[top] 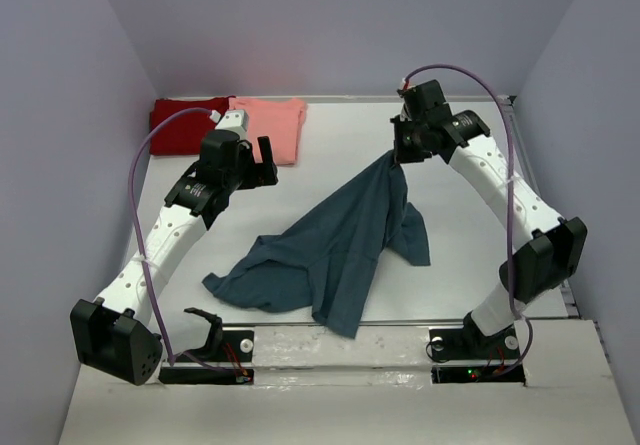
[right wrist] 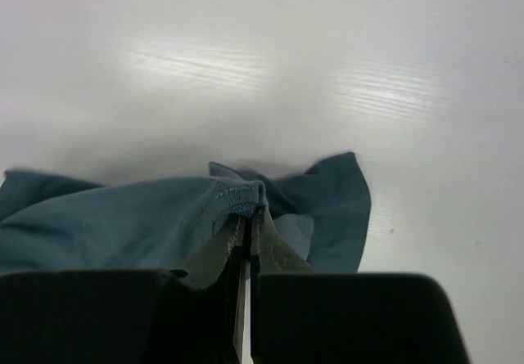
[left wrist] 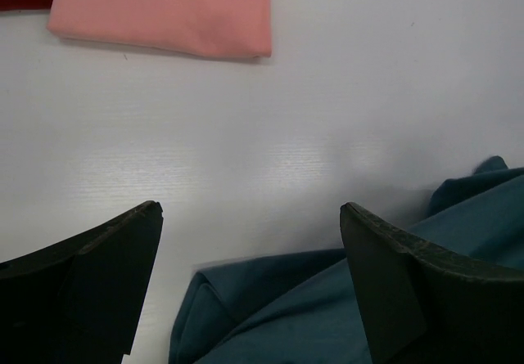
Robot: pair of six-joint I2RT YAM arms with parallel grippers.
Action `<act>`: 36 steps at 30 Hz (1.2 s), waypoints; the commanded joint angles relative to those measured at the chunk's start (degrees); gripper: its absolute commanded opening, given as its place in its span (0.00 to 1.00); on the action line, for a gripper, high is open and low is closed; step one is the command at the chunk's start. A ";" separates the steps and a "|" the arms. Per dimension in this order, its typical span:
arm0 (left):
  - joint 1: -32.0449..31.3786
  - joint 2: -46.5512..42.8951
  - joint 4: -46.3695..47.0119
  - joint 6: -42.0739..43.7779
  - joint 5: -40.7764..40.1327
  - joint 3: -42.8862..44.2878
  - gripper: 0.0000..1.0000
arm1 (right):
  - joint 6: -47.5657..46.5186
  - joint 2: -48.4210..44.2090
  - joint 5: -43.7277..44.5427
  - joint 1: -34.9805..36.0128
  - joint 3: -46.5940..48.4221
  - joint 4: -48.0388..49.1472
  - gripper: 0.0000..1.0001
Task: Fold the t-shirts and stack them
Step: Move the tshirt to the center of the board
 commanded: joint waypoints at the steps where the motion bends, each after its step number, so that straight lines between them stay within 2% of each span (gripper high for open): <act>1: 0.12 -1.33 0.61 0.85 -0.05 0.29 0.99 | -0.30 4.66 4.01 -6.79 3.06 4.58 0.00; 5: 0.12 -1.50 0.61 0.85 -0.22 0.20 0.99 | -0.65 12.21 6.39 -9.70 7.19 5.90 0.00; 6: 0.12 -1.50 0.61 0.85 -0.22 0.20 0.99 | -0.66 16.76 5.95 -11.53 9.12 6.86 0.00; 8: 0.12 -1.41 0.61 0.94 -0.22 0.29 0.99 | -1.09 18.02 6.99 -11.55 10.80 8.27 0.00; 9: 0.12 -1.41 0.61 0.94 -0.22 0.21 0.99 | 0.04 19.25 12.66 -12.16 10.28 11.24 0.00; 10: 0.12 -1.41 0.61 0.94 -0.22 0.20 0.99 | 0.13 19.52 13.50 -12.17 9.58 13.01 0.00; 12: 0.12 -1.50 0.70 0.85 -0.22 0.12 0.99 | -1.09 19.79 9.93 -13.48 9.14 15.04 0.03; 14: 0.12 -1.59 0.61 0.85 -0.40 0.03 0.99 | -1.10 20.23 4.65 -13.49 9.92 13.47 0.16; 15: 0.12 -1.59 0.61 0.85 -0.31 0.12 0.99 | -0.57 19.53 2.63 -13.49 9.06 12.85 0.33; 16: 0.12 -1.50 0.61 0.85 -0.31 0.12 0.99 | 0.30 18.22 0.70 -13.49 7.57 12.85 0.44; 18: 0.21 -1.50 0.61 0.94 -0.31 0.12 0.99 | 1.88 11.82 -1.60 -13.49 0.92 13.98 0.58; 19: 0.12 -1.50 0.61 0.94 -0.23 0.12 0.99 | 1.89 5.35 -3.17 -13.49 -2.00 14.95 0.70; 20: 0.12 -1.50 0.61 0.94 -0.14 0.20 0.99 | 1.63 5.29 -4.32 -13.49 -4.98 15.83 0.80; 21: 0.12 -1.42 0.61 0.94 0.12 0.12 0.99 | 1.98 -1.41 -4.94 -13.49 -10.15 16.27 1.00; 25: 0.12 -1.15 0.70 0.94 1.00 0.29 0.99 | 3.73 -16.92 -14.59 -13.49 -21.05 16.80 0.99; 27: 0.12 -1.15 0.70 0.85 1.27 0.20 0.99 | 7.14 -23.76 -21.00 -12.79 -28.34 16.45 0.94; 30: 0.21 -1.15 0.79 0.94 1.45 0.20 0.99 | 10.67 -29.06 -24.01 -11.11 -36.45 17.41 0.92; 31: 0.21 -1.06 0.79 0.94 1.45 0.12 0.99 | 13.55 -32.47 -26.20 -10.16 -42.74 19.68 0.92; 36: 0.21 -0.62 0.79 0.94 1.80 0.03 0.99 | 22.44 -40.67 -29.30 -8.40 -59.28 27.08 0.91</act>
